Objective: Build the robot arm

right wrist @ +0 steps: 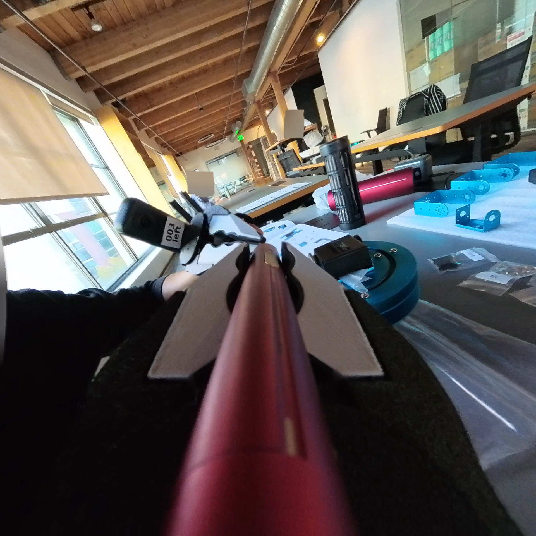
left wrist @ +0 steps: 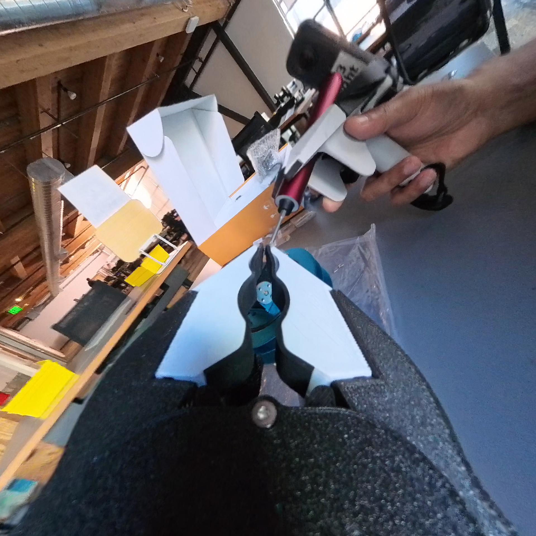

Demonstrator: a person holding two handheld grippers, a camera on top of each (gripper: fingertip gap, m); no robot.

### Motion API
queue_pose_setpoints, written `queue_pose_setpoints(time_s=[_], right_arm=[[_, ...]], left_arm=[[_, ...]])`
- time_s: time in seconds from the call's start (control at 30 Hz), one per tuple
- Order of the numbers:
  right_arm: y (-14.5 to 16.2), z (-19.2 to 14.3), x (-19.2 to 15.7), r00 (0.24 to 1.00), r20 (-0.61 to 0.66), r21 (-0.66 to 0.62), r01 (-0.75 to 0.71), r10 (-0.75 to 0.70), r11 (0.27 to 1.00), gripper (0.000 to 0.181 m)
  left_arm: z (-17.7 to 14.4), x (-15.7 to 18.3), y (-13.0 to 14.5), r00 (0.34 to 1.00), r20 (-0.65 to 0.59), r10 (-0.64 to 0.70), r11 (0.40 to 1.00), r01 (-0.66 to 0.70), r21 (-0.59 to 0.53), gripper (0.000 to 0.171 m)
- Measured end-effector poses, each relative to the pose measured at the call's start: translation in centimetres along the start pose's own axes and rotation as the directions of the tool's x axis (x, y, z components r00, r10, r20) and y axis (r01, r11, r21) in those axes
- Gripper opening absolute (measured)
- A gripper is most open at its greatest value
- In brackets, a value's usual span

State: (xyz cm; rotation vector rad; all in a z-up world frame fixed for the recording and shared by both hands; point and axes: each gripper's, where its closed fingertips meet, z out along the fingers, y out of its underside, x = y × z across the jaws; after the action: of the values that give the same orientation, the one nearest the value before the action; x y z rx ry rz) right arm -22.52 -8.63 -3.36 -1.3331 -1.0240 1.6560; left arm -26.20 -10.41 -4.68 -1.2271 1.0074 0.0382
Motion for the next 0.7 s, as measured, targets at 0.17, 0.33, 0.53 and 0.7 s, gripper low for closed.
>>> queue_pose_setpoints(time_s=[0.17, 0.33, 0.53, 0.7], right_arm=[[-2.4, -0.3, -2.0, 0.996, 0.091, 0.141, -0.022, 0.009, 0.990, 0.020], [-5.3, 0.8, -7.2, 0.890, -0.087, 0.304, 0.452, -0.448, 0.839, 0.021], [-6.0, 1.6, -9.8, 0.395, -0.371, 0.120, 0.918, -0.841, 0.378, 0.021], [-5.8, -0.3, -10.4, 0.293, -0.393, 0.105, 0.956, -0.872, 0.274, 0.022]], left_arm=[[-1.1, -2.8, -3.5, 0.875, -0.106, -0.472, 0.851, 0.484, 0.204, 0.000], [-3.0, -8.4, -7.8, 0.345, -0.378, -0.859, 0.211, 0.912, 0.352, 0.001], [-2.4, -9.5, -7.9, -0.143, -0.557, -0.818, -0.390, 0.850, 0.355, 0.000], [-1.3, -6.3, -8.2, -0.296, -0.648, -0.701, -0.566, 0.784, 0.254, 0.000]])
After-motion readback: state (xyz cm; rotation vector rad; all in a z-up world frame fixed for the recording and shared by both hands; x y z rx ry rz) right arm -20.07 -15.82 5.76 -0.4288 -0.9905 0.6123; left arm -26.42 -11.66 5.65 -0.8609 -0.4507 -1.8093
